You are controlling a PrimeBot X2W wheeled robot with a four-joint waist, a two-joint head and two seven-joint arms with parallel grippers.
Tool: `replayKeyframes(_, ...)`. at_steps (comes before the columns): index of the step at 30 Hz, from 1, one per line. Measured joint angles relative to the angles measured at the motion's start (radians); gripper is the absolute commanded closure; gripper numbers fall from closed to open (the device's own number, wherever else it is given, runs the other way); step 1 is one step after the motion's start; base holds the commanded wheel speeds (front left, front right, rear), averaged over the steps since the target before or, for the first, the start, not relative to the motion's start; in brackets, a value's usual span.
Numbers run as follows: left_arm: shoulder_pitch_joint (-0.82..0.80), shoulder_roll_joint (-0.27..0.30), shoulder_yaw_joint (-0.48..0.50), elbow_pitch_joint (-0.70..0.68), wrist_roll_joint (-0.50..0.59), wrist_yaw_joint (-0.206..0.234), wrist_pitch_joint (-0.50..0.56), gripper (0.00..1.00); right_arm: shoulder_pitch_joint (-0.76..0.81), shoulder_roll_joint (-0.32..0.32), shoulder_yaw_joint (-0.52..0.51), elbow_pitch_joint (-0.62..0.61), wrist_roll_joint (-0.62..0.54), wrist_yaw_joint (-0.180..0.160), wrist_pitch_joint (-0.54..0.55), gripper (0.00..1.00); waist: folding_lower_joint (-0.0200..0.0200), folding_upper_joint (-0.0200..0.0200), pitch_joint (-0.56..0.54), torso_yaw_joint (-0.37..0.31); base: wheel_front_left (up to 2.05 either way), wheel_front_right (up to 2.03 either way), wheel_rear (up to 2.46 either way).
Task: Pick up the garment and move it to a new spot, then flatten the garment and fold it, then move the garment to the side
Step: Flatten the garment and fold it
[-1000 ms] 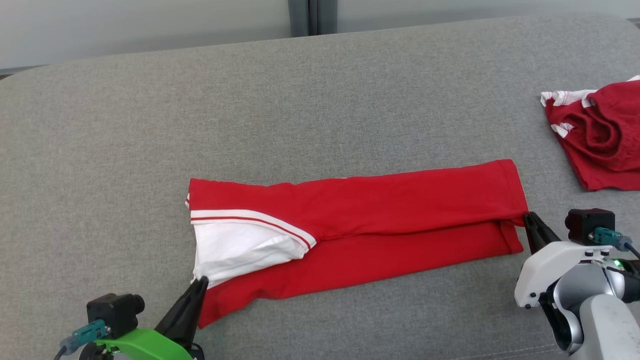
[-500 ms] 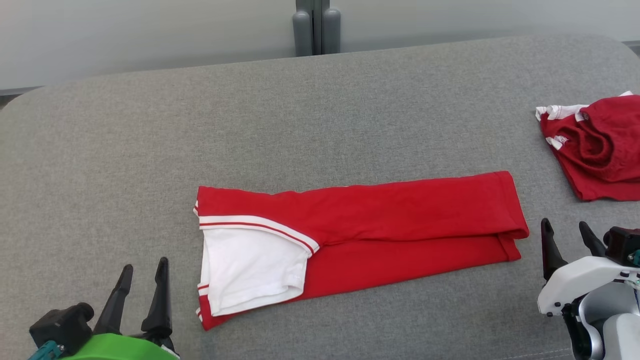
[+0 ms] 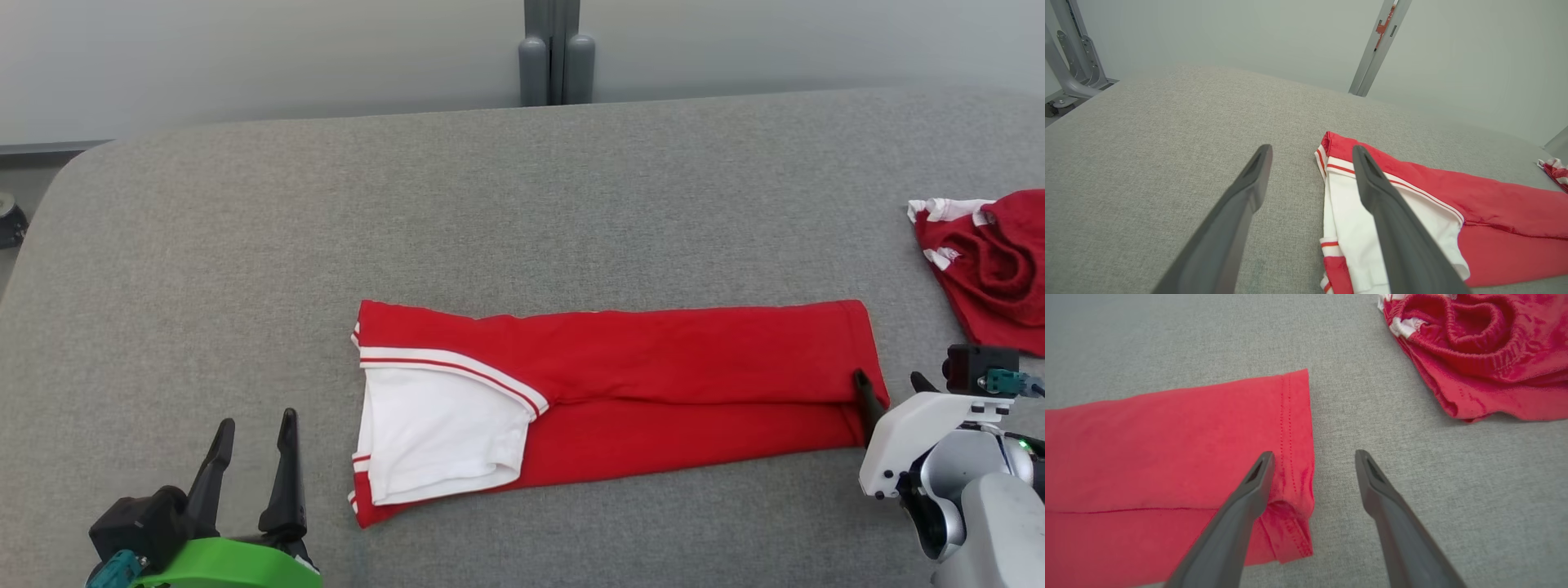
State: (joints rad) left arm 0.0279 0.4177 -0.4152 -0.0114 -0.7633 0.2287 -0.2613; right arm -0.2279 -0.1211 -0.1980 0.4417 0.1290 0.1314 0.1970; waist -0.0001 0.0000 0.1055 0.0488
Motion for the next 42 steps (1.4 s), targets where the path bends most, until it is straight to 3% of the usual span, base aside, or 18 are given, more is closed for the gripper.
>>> replayKeyframes(7, -0.002, 0.001, 0.002, 0.017, 0.005, -0.004, -0.001, 0.00, -0.026, -0.021, 0.029, 0.139, 0.005, 0.000, 0.040, 0.03, 0.0000, 0.0000, 0.005, 0.048, 0.00, 0.00, 0.00)
replayKeyframes(9, -0.003, 0.002, 0.000, 0.021, 0.009, -0.005, 0.002, 0.00, -0.034, -0.031, 0.032, 0.163, 0.012, 0.000, 0.043, 0.49, 0.0000, 0.0000, 0.006, 0.060, 0.00, 0.00, 0.00)
replayKeyframes(13, -0.018, 0.006, 0.002, 0.024, 0.011, -0.006, 0.002, 0.00, -0.053, -0.037, 0.045, 0.199, 0.024, 0.000, 0.043, 0.74, 0.0000, 0.0000, 0.005, 0.074, 0.00, 0.00, 0.00)
replayKeyframes(14, -0.020, 0.007, 0.002, 0.025, 0.013, -0.006, 0.002, 0.00, -0.059, -0.037, 0.049, 0.207, 0.027, 0.000, 0.041, 0.83, 0.0000, 0.0000, 0.004, 0.073, 0.00, 0.00, 0.00)
replayKeyframes(15, -0.021, 0.008, 0.002, 0.026, 0.013, -0.005, 0.003, 0.00, -0.066, -0.036, 0.054, 0.215, 0.028, 0.000, 0.040, 1.00, 0.0000, 0.0000, 0.004, 0.072, 0.00, 0.00, 0.00)
replayKeyframes(23, -0.034, 0.008, 0.000, 0.035, 0.016, -0.005, 0.004, 0.00, -0.114, -0.053, 0.077, 0.247, 0.044, 0.000, 0.012, 1.00, 0.0000, 0.0000, 0.001, 0.041, 0.00, 0.00, 0.00)
replayKeyframes(32, -0.056, 0.010, -0.008, 0.042, 0.036, -0.004, 0.003, 0.00, -0.102, -0.165, 0.012, 0.202, 0.051, 0.000, -0.014, 1.00, 0.0000, 0.0000, -0.018, -0.003, 0.00, 0.00, 0.00)
replayKeyframes(36, -0.059, 0.003, -0.015, 0.055, 0.044, -0.006, 0.003, 0.00, -0.081, -0.158, 0.000, 0.141, 0.070, 0.000, -0.019, 1.00, 0.0000, 0.0000, -0.030, -0.017, 0.00, 0.00, 0.00)
replayKeyframes(42, -0.061, -0.004, -0.031, 0.068, 0.045, -0.016, 0.004, 0.00, -0.019, -0.114, 0.092, -0.036, 0.129, 0.000, -0.012, 1.00, 0.0000, 0.0000, -0.049, -0.018, 0.00, 0.00, 0.00)
